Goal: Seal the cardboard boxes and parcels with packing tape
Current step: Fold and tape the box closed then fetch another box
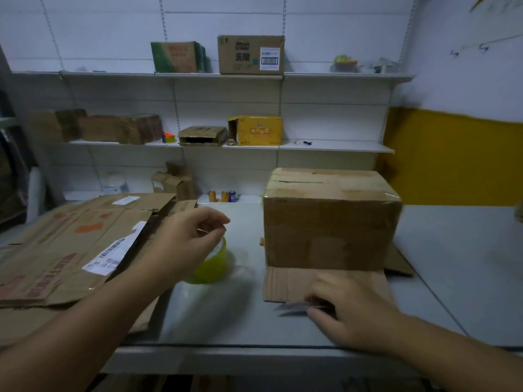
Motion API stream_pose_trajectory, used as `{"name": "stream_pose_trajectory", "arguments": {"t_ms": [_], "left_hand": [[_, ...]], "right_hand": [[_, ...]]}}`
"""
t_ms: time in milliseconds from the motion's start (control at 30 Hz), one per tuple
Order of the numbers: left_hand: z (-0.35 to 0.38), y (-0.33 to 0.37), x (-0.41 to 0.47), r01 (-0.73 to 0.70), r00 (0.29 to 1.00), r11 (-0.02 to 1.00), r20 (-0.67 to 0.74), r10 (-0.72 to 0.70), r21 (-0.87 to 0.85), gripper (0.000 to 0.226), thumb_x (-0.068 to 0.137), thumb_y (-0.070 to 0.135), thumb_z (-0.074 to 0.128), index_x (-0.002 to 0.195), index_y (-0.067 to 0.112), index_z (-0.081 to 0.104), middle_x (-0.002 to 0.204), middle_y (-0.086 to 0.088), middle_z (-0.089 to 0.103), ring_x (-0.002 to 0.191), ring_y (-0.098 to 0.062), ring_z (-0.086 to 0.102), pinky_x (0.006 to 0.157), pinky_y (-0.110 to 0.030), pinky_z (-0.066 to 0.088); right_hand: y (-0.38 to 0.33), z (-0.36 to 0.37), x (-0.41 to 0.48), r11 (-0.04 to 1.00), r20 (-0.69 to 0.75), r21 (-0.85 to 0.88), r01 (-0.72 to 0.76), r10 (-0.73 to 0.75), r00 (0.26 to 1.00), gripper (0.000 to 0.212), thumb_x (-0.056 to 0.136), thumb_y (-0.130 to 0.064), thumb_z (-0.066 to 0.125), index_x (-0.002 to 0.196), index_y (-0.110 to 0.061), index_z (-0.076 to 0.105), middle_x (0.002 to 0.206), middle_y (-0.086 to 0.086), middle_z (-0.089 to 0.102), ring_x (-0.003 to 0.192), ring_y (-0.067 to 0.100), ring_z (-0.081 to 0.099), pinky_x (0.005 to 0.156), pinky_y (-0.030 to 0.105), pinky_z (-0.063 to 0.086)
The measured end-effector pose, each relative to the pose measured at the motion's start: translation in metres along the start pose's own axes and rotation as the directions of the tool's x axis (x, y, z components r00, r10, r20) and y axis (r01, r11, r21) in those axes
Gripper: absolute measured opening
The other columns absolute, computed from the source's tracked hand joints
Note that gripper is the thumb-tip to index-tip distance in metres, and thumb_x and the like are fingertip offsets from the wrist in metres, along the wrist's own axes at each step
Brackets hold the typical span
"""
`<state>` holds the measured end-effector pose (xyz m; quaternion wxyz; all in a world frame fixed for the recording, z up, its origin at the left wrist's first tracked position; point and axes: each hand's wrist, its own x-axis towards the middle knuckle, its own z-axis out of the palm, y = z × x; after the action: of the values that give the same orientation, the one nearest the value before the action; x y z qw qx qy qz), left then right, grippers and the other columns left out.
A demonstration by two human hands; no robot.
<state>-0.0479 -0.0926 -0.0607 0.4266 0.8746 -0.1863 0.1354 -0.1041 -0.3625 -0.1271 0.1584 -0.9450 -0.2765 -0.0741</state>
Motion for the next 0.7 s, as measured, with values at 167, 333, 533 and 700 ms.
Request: {"name": "stream_pose_trajectory", "arguments": {"t_ms": [167,333,533,700], "left_hand": [[0.012,0.018,-0.012,0.032,0.999,0.999,0.001,-0.032,-0.037,0.018,0.089,0.01,0.059,0.092,0.027,0.062,0.083,0.004,0.067,0.079,-0.007,0.065,0.075,-0.021,0.051],[0.004,0.001,0.002,0.221,0.966,0.954,-0.09,-0.243,-0.203,0.018,0.092,0.007,0.055,0.085,0.021,0.065,0.081,-0.006,0.069,0.079,-0.02,0.068,0.065,-0.022,0.053],[-0.014,-0.01,0.003,0.281,0.946,0.93,-0.093,-0.31,-0.235,0.014,0.093,0.006,0.053,0.088,0.013,0.065,0.081,-0.009,0.068,0.072,-0.015,0.068,0.066,-0.025,0.055],[-0.014,-0.006,0.003,0.275,0.954,0.934,-0.054,-0.295,-0.228,0.015,0.093,0.007,0.053,0.088,0.013,0.066,0.082,-0.009,0.069,0.078,-0.02,0.067,0.071,-0.027,0.056]], "right_hand": [[0.017,-0.018,-0.02,0.997,-0.128,-0.03,-0.069,0.064,0.99,0.026,0.091,-0.044,0.053,0.107,-0.031,0.07,0.092,-0.023,0.054,0.081,-0.01,0.048,0.071,0.005,0.035],[-0.015,-0.009,0.005,0.995,-0.05,-0.047,-0.083,0.08,0.996,0.012,0.092,-0.037,0.057,0.097,-0.029,0.064,0.091,-0.016,0.055,0.082,0.0,0.051,0.073,0.011,0.041],[-0.057,0.029,0.07,0.993,0.04,0.011,0.12,-0.12,0.992,0.023,0.085,-0.018,0.055,0.099,-0.016,0.073,0.099,0.002,0.068,0.09,0.02,0.059,0.081,0.036,0.051],[-0.044,0.036,0.074,0.984,-0.039,-0.004,0.178,-0.178,0.983,0.021,0.091,-0.021,0.058,0.104,-0.017,0.074,0.103,0.002,0.071,0.096,0.02,0.062,0.086,0.037,0.051]]}}
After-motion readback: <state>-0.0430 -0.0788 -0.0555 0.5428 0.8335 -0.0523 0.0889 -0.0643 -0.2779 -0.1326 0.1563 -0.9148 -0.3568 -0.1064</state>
